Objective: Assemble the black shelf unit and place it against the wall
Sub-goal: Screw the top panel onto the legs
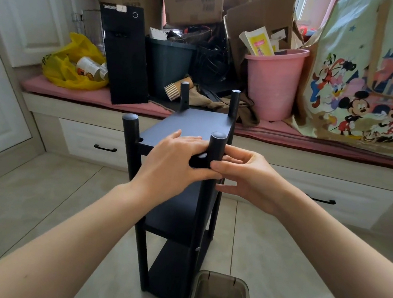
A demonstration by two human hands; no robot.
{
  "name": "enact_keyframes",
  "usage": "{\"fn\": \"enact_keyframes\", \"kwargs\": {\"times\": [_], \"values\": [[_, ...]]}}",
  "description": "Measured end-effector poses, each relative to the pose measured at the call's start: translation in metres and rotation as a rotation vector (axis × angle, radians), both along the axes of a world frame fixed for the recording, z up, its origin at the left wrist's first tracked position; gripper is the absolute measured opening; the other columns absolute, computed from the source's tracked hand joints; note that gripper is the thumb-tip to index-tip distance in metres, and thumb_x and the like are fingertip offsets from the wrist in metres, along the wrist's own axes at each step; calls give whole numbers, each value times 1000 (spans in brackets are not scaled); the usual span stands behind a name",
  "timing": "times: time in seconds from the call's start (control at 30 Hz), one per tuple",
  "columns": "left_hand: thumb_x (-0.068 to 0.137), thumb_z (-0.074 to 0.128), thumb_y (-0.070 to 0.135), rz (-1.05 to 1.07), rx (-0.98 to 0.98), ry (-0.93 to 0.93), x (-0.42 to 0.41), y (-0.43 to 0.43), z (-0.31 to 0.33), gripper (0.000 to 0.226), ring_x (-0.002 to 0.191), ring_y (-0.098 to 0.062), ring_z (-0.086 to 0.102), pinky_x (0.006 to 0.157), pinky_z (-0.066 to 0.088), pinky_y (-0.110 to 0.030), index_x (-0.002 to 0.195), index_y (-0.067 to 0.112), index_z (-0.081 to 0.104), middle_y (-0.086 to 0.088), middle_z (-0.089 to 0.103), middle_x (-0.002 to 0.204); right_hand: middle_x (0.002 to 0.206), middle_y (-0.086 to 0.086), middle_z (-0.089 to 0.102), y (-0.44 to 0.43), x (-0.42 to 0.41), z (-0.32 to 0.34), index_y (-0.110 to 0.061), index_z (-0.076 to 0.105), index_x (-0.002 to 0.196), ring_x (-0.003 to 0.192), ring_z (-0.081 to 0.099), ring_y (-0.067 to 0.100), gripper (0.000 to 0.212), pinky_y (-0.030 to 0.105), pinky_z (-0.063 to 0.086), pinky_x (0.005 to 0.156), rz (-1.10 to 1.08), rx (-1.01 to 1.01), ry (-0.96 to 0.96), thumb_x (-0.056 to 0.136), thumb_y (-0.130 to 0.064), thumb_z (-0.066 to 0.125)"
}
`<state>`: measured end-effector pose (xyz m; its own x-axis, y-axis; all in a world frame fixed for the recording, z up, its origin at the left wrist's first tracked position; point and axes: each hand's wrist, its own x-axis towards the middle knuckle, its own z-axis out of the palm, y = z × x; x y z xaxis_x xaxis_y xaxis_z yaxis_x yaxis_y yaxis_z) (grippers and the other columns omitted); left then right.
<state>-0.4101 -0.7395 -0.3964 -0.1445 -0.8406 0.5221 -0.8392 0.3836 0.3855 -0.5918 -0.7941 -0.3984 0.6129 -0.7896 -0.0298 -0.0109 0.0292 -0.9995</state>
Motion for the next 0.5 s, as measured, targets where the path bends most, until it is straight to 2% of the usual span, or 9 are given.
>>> {"fn": "enact_keyframes", "kwargs": {"times": [0.13,0.23,0.33,0.4,0.5], "values": [[87,72,48,20,10,30,1,-1,-1,38,128,-14,58,120,19,-38,121,31,70,8,71,123,118,3,71,-3,-3,4,-23,65,128,101,69,18,44,43,52,95,61,81,-37,85,-34,68],[84,64,59,31,9,25,1,-1,-1,43,126,-11,59,118,22,-33,119,35,72,10,72,121,118,13,66,-6,-2,5,-16,50,136,96,68,23,58,44,56,87,61,154,-92,85,-38,66],[81,58,63,39,14,25,0,0,-1,47,117,-12,62,113,31,-32,117,36,73,9,74,115,128,24,62,-8,3,8,-14,40,144,94,68,30,59,44,57,80,41,251,-171,92,-38,57],[85,65,59,41,3,39,0,1,-1,41,123,-12,60,116,35,-39,119,37,72,10,73,120,118,23,67,-11,10,8,-12,35,146,83,71,31,55,40,59,71,-35,341,-214,100,-40,46],[88,72,49,49,2,44,0,2,-1,37,131,-12,55,119,31,-41,123,36,70,10,69,128,100,18,70,-16,25,8,-6,43,137,70,71,27,55,34,57,57,-170,428,-181,102,-48,43]]}}
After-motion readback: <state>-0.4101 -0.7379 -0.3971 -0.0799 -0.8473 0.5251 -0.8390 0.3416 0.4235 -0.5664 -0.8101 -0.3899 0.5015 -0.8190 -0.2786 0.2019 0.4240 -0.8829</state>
